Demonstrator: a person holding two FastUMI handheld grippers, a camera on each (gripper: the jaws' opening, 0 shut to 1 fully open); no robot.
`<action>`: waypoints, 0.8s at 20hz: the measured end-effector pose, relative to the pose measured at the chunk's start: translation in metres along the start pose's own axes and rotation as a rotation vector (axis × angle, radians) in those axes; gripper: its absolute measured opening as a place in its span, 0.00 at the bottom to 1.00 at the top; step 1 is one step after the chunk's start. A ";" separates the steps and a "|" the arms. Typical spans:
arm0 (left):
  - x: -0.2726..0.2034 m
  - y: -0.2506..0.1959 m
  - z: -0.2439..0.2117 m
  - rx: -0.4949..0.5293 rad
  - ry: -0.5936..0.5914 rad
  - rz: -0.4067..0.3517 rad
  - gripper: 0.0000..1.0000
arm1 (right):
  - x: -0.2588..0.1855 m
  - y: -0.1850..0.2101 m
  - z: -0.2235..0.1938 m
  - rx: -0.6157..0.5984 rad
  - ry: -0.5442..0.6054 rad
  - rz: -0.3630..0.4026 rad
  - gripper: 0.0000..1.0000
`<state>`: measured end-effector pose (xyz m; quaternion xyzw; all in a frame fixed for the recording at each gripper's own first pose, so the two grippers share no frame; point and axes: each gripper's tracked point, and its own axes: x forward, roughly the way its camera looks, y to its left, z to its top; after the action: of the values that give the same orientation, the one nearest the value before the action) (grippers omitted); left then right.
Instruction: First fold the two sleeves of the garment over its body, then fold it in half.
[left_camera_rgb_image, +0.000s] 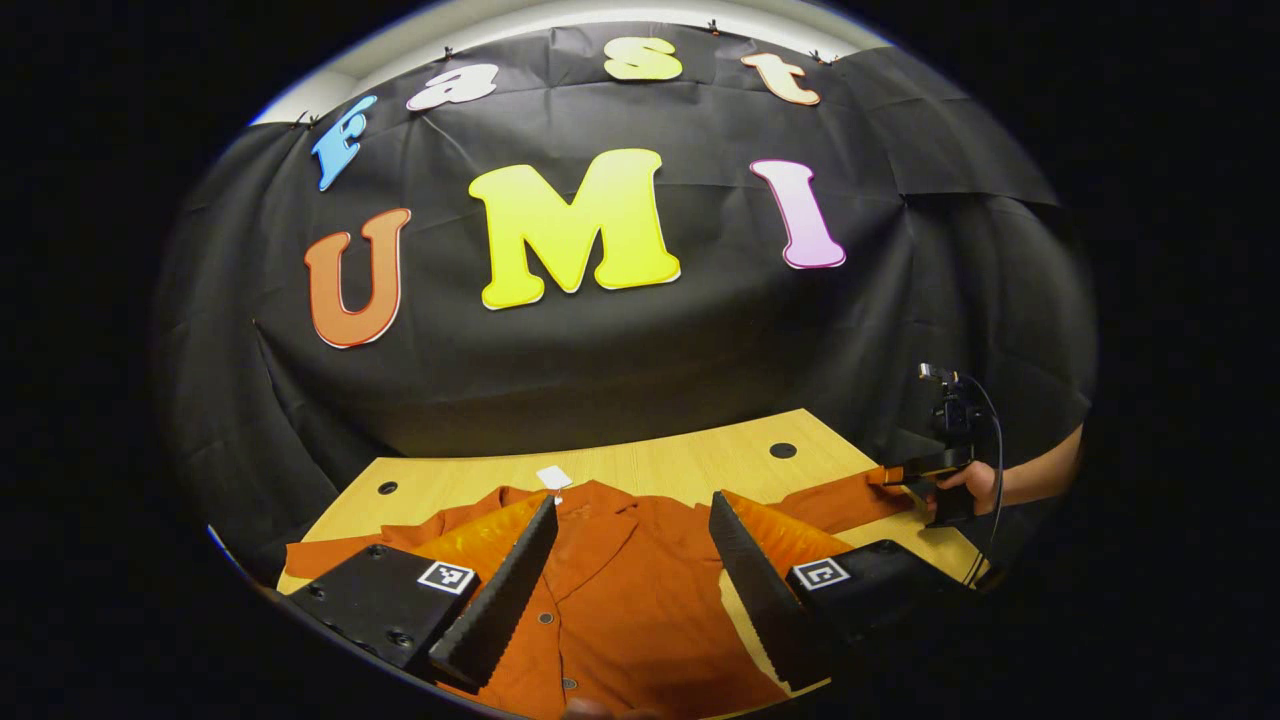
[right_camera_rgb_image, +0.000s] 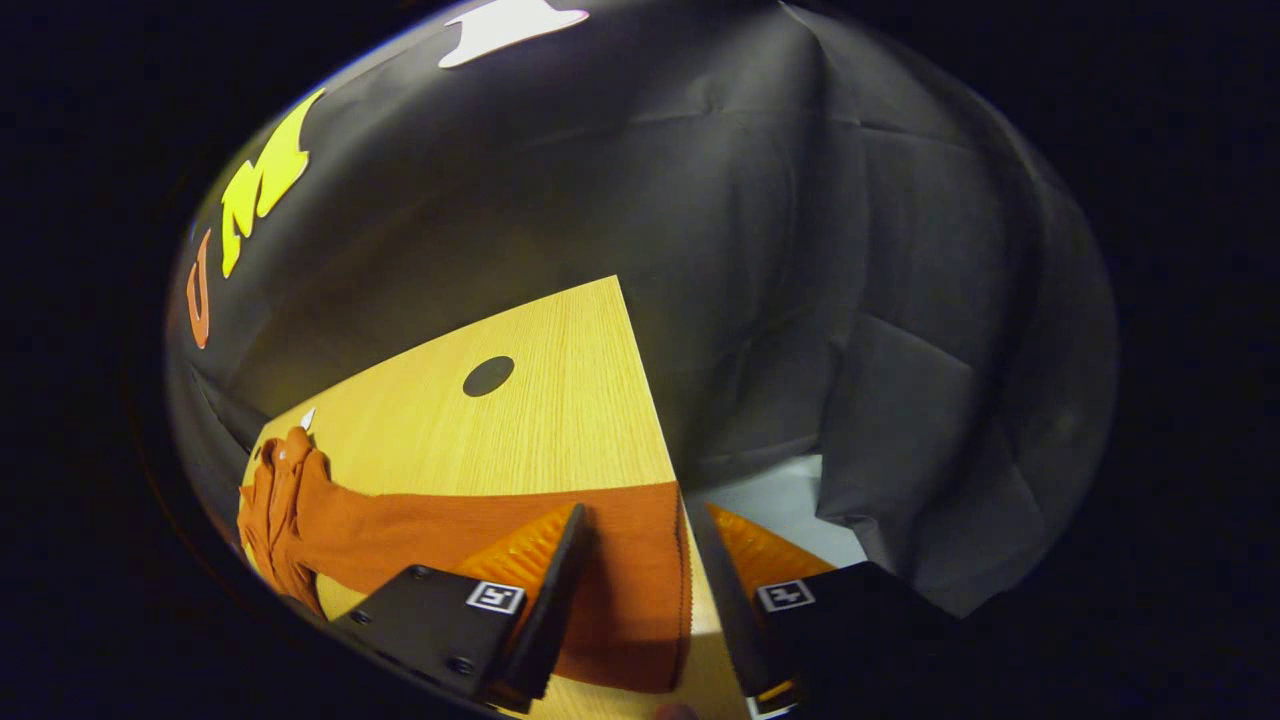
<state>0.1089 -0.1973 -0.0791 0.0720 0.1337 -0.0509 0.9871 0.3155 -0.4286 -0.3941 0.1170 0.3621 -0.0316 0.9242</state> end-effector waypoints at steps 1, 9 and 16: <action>0.002 0.002 -0.001 -0.005 0.000 0.002 0.99 | -0.006 -0.005 0.000 -0.066 0.008 -0.018 0.62; -0.002 0.017 -0.004 -0.027 0.000 0.027 0.99 | -0.017 0.003 -0.002 -0.154 0.064 -0.072 0.06; -0.027 0.085 -0.010 -0.082 -0.052 0.067 0.99 | -0.111 0.094 0.085 -0.149 -0.069 -0.007 0.05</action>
<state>0.0903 -0.1101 -0.0703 0.0348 0.1073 -0.0143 0.9935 0.3036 -0.3605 -0.2403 0.0456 0.3320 -0.0120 0.9421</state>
